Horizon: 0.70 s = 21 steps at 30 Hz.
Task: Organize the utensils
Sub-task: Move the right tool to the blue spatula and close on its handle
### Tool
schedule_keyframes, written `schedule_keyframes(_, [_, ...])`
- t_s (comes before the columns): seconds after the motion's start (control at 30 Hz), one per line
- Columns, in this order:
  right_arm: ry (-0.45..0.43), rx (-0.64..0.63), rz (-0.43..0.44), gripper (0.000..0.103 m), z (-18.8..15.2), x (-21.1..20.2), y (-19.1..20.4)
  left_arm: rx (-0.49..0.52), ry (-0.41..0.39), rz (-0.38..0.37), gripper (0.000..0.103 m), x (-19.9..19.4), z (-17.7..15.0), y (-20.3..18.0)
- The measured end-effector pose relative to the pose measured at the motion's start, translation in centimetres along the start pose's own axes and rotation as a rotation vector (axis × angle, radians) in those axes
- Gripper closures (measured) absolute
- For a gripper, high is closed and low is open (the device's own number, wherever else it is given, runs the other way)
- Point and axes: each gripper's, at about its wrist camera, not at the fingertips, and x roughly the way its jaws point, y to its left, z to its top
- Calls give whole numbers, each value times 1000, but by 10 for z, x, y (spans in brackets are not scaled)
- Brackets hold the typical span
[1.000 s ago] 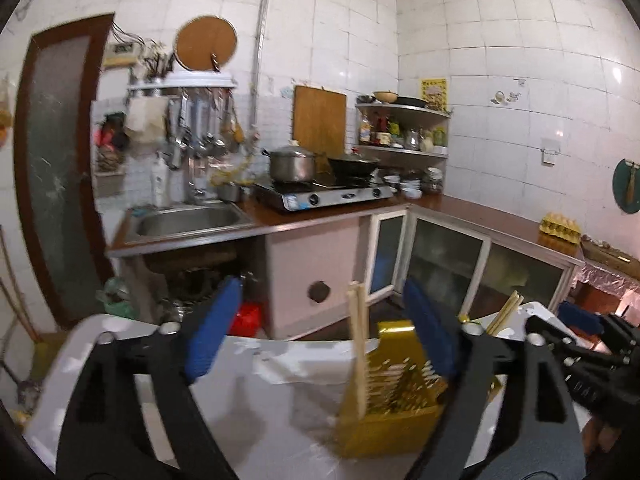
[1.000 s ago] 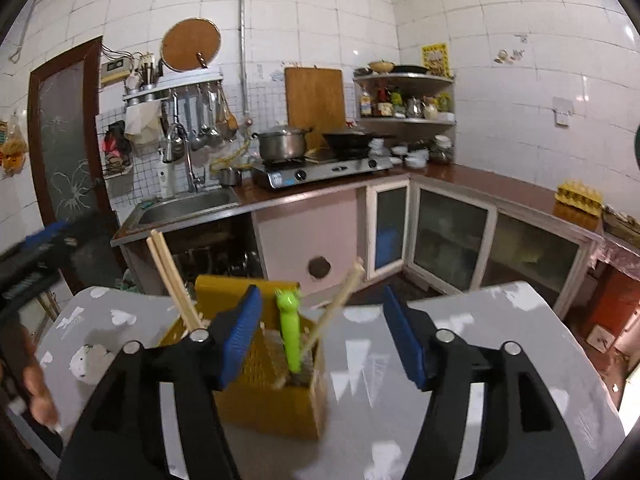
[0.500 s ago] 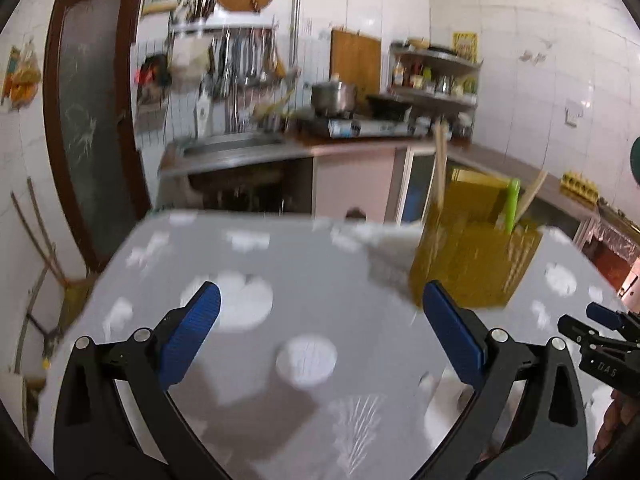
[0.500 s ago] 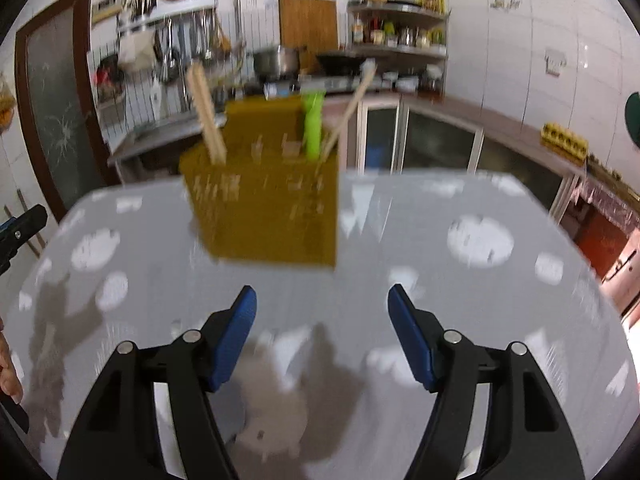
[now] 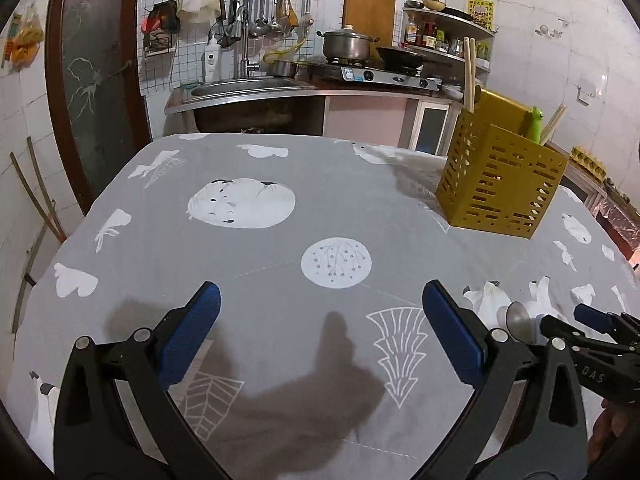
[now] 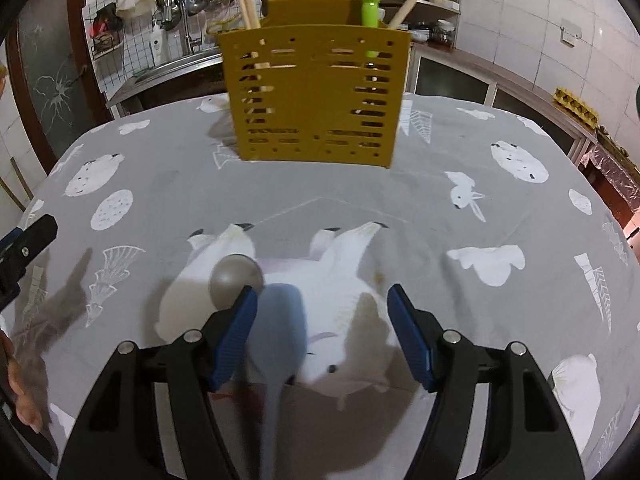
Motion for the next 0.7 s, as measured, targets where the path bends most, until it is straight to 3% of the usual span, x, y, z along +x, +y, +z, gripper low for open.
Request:
schedule_keyframes(0.07, [11,-4,-11,37,0,1,5,-1,-6,1,5,-2,0,0])
schedule_keyframes(0.13, [34,-6,-18,47,0,5,8,-5,-3,-3,5,-1,0,0])
schedule_keyframes(0.23, [40,2,-28,51,-2,7,9,-6,6,-2,5,1,0,-1])
schedule_keyframes(0.3, [56,12,-30,61,-3,9,8,-8,9,2,5,2,-1,0])
schedule_keyframes(0.47, [69,27,-18,62,-7,13,8,-9,26,5,5,6,-2,-4])
schedule_keyframes(0.57, [69,38,8,72,-7,14,5,4,29,8,5,6,-3,-8])
schedule_keyframes(0.7, [65,51,45,74,-5,14,-1,17,37,11,5,8,-4,-16])
